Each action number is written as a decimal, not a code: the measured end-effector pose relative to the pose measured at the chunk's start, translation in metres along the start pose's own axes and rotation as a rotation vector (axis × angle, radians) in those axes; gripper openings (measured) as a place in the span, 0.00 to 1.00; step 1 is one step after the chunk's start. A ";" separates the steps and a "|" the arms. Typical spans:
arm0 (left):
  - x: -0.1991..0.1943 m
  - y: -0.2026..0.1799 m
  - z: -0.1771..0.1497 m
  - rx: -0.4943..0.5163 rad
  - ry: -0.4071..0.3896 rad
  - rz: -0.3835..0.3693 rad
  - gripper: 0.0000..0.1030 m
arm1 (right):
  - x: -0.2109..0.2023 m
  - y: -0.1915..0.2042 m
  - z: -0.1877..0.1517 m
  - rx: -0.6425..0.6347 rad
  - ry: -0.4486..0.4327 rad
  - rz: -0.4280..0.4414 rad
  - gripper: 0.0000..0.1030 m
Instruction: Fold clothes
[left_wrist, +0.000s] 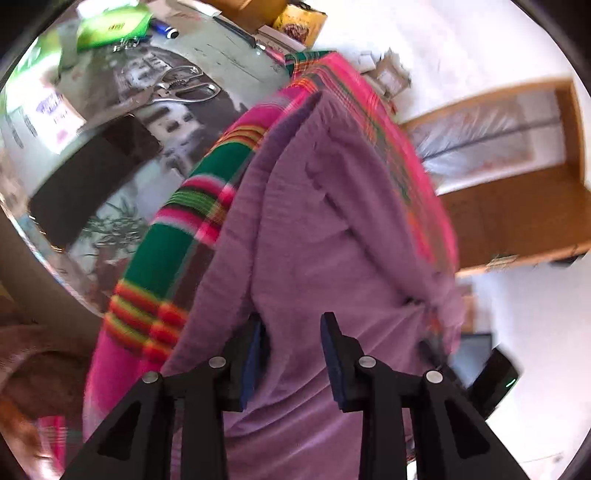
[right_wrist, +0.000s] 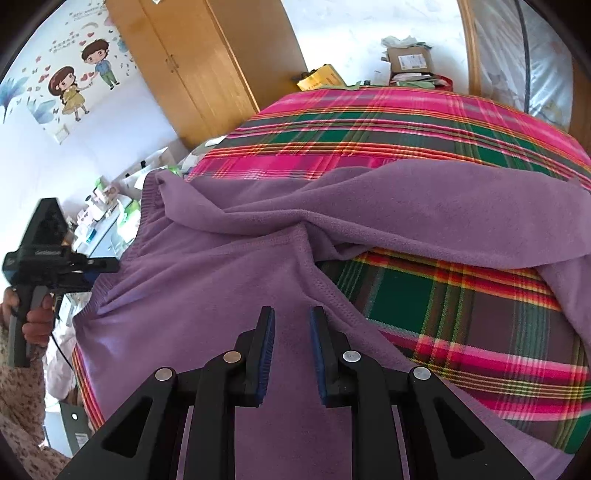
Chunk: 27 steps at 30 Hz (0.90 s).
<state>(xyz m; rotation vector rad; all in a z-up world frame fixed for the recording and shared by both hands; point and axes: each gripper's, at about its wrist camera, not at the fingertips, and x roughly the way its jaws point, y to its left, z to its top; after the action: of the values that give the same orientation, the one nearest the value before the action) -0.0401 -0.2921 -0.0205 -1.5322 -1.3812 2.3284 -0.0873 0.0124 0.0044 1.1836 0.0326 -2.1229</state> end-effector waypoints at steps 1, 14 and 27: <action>0.000 0.001 0.000 -0.010 -0.001 -0.004 0.31 | 0.000 0.000 0.000 0.004 -0.001 0.001 0.20; -0.027 0.013 0.010 -0.026 -0.168 0.017 0.03 | 0.007 0.006 0.002 0.012 0.005 -0.008 0.20; -0.020 0.027 0.017 -0.053 -0.188 0.080 0.03 | 0.023 0.022 0.007 -0.020 0.016 0.020 0.20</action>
<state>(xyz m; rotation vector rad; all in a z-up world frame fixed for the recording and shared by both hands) -0.0316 -0.3290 -0.0223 -1.4388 -1.4572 2.5624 -0.0878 -0.0189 -0.0022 1.1844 0.0492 -2.0910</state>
